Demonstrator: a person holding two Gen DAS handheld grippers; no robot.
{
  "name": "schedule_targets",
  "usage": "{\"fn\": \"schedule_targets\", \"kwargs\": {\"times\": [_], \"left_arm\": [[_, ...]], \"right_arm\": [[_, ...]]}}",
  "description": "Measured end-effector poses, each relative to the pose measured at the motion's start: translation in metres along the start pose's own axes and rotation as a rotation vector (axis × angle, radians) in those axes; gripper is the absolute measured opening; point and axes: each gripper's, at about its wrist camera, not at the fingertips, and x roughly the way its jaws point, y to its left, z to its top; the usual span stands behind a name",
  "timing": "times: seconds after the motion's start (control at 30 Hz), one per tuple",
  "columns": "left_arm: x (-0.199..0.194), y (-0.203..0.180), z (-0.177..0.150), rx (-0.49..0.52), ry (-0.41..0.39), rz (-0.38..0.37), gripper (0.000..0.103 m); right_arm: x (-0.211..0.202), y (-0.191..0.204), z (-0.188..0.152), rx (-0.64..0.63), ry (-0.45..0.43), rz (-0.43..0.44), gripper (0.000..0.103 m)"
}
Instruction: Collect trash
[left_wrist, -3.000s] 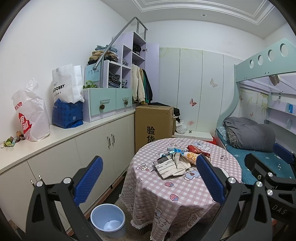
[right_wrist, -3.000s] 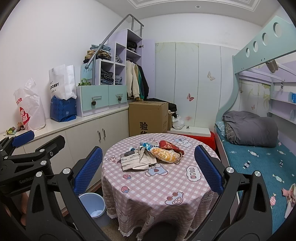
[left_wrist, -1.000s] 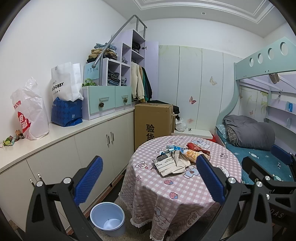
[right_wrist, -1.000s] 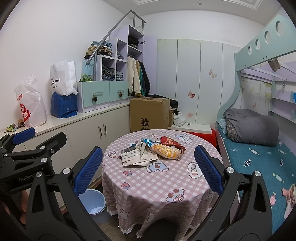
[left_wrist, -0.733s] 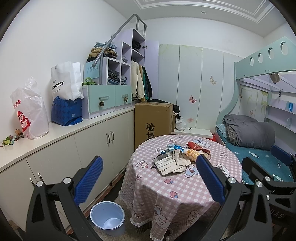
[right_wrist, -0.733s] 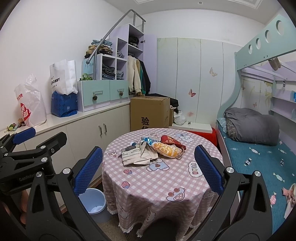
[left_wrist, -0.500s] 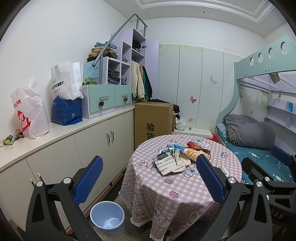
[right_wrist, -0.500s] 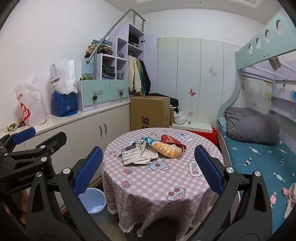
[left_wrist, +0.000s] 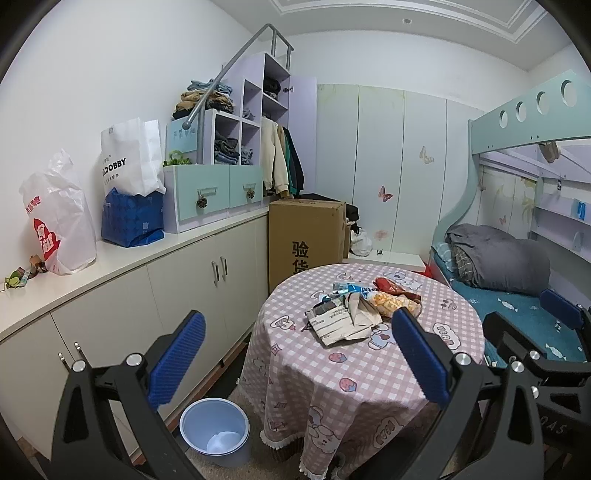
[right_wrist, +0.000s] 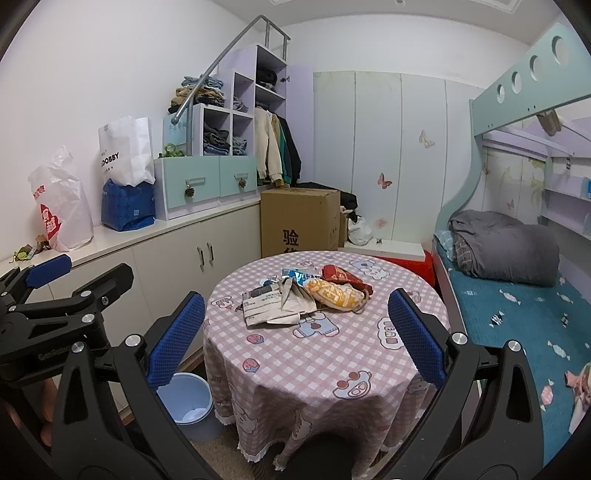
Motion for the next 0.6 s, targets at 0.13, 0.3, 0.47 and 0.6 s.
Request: {"fn": "schedule_targets", "kwargs": {"times": [0.13,0.3,0.47,0.6], "left_arm": [[0.009,0.001,-0.002,0.005,0.025,0.005,0.099],[0.026,0.001,-0.004,0.008,0.069,0.005,0.099],[0.061,0.0,-0.014,0.015,0.142,0.025,0.099],[0.096,-0.004,-0.022,0.023,0.217,0.024,0.099]], "right_arm": [[0.007,-0.004,-0.005,0.029,0.011,-0.001,0.097],[0.023,-0.008,-0.009,0.042,0.043,0.005,0.097],[0.051,-0.018,-0.018,0.06,0.088,0.012,0.097],[0.075,-0.033,-0.024,0.097,0.116,0.012,0.097]]}}
